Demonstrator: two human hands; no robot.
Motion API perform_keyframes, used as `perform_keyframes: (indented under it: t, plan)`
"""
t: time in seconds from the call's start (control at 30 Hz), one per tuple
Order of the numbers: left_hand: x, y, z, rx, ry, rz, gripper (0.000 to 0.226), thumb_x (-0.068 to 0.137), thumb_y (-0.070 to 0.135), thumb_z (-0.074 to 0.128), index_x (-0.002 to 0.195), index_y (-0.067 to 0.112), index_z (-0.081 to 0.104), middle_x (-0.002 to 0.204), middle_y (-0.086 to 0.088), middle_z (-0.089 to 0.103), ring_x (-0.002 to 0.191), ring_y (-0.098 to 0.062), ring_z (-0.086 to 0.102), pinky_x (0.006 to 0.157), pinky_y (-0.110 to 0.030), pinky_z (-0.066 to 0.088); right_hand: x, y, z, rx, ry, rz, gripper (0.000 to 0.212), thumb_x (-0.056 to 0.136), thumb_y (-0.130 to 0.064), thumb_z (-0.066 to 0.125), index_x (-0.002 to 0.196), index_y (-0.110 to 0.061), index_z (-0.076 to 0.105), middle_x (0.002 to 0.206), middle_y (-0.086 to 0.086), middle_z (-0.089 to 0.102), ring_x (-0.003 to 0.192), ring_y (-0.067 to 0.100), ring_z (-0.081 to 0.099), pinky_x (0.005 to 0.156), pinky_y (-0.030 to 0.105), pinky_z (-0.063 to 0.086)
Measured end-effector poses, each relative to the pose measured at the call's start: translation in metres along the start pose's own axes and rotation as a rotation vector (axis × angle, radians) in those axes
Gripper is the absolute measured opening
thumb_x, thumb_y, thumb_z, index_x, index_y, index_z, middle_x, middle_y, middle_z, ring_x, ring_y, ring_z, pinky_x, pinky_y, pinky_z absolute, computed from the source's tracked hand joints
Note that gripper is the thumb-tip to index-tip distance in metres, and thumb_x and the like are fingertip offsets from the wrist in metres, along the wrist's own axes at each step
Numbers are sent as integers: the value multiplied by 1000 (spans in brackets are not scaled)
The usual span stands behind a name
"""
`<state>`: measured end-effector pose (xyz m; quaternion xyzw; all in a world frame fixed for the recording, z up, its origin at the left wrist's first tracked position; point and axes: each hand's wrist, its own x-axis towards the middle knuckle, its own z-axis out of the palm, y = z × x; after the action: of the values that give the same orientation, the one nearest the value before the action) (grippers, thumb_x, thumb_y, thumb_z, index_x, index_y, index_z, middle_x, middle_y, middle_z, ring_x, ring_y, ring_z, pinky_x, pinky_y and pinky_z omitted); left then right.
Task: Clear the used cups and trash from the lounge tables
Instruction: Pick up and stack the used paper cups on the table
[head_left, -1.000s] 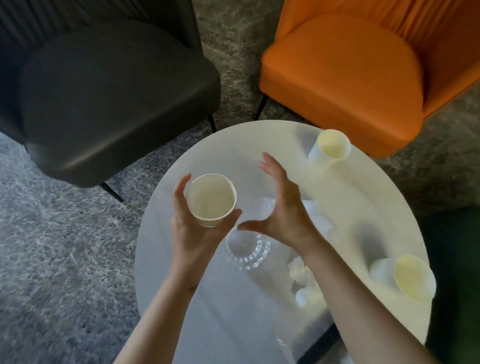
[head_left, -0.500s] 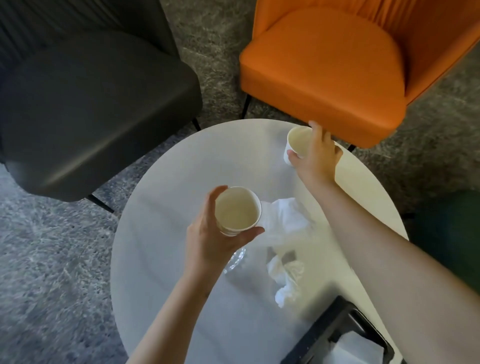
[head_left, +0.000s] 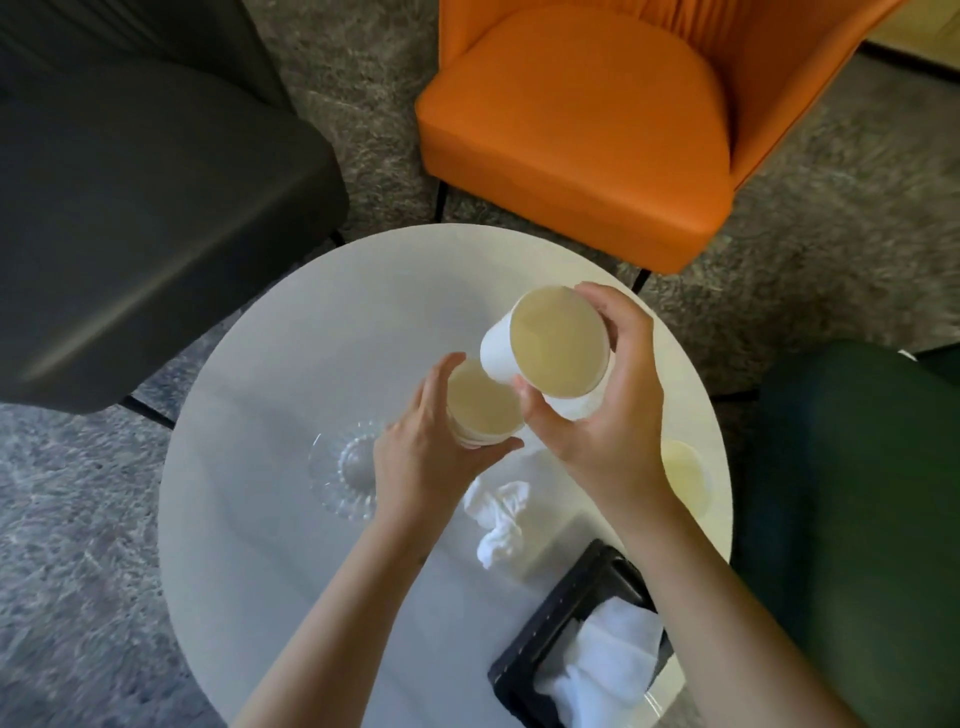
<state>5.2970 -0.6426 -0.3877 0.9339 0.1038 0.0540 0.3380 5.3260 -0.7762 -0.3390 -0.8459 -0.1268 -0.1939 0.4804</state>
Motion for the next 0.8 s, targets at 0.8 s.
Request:
perform_keyframes:
  t: [0.8]
  plan:
    - [-86, 64, 71, 107, 59, -31, 86, 54, 28, 85, 130, 18, 47, 113, -6, 63, 104, -32, 53, 84, -34, 30, -83, 106, -107, -434, -709, 74, 67, 80, -37, 65, 137, -20, 34, 141, 8, 35, 127, 26, 37, 101, 38, 29]
